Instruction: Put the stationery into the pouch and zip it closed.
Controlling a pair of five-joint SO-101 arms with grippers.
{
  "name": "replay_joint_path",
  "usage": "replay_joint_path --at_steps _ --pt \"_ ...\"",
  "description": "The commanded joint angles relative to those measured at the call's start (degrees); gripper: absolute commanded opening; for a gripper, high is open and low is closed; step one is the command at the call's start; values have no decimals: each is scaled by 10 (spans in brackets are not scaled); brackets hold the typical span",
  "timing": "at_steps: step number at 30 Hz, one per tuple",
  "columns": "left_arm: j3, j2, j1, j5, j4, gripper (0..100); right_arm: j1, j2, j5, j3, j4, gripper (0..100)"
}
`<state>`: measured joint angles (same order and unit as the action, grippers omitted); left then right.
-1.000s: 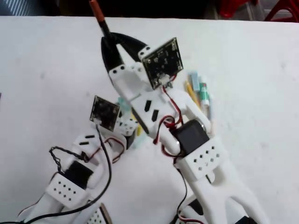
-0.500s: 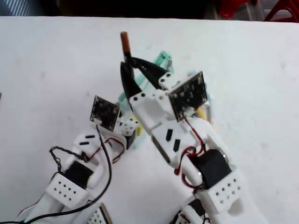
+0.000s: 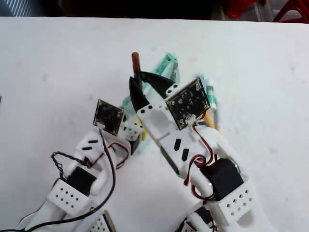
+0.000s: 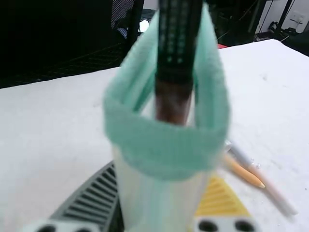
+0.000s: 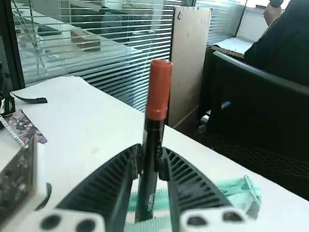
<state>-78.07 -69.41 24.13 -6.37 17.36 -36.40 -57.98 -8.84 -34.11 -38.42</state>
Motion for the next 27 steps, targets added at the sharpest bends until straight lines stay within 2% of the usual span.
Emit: replay_joint_path --at_steps 1,4,9,13,21,27 --pt "5 -13 4 -4 -4 140 5 -9 -1 8 -10 156" --pt "5 -13 4 -4 -4 140 5 -8 -4 8 -11 260" --pt "5 -13 4 -4 -4 140 17 -15 -4 15 -11 217" --pt "5 -13 4 -4 -4 140 99 0 0 61 -29 199" --pt "5 -13 4 -4 -2 138 267 114 0 120 -193 198" --pt "5 -13 4 -4 -1 138 309 173 1 80 -255 198"
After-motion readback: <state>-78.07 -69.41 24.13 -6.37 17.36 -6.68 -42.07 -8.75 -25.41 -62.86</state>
